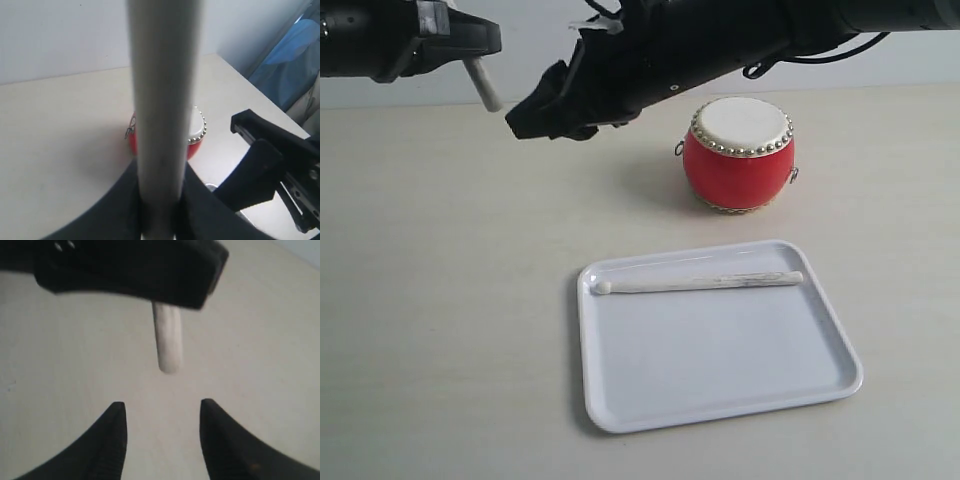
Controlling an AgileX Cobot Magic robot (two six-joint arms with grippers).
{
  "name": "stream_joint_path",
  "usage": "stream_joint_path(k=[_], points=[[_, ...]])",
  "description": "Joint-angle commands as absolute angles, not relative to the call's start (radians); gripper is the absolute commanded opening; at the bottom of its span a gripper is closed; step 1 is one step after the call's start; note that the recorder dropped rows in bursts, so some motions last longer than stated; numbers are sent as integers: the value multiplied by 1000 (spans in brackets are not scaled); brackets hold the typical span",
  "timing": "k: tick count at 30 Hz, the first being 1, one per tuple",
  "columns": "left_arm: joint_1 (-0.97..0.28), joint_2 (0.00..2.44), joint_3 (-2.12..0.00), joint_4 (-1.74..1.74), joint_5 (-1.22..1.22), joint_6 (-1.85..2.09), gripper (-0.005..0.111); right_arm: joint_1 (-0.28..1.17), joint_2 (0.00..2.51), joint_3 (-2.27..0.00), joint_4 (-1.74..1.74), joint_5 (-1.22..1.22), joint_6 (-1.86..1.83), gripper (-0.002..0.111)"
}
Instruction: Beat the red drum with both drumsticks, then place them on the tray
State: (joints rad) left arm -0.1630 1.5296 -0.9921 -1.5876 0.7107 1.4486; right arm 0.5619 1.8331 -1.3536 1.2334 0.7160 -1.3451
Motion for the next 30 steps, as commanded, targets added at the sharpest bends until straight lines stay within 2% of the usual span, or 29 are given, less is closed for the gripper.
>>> stream_joint_path(k=[1,24,27,30], points=[[-161,1565,-989,-1668,757,1496,0,558,1830,-1350,1393,701,-1496,45],[-161,1572,-989,-1731,952,1511,0,558,1830,-1350,1428,685,-1543,44],[-161,1572,-989,-1731,970,1511,0,558,1830,-1350,1430,685,-1539,40],[-161,1572,-989,-1729,970,1511,0,558,1830,-1350,1430,690,-1539,28]])
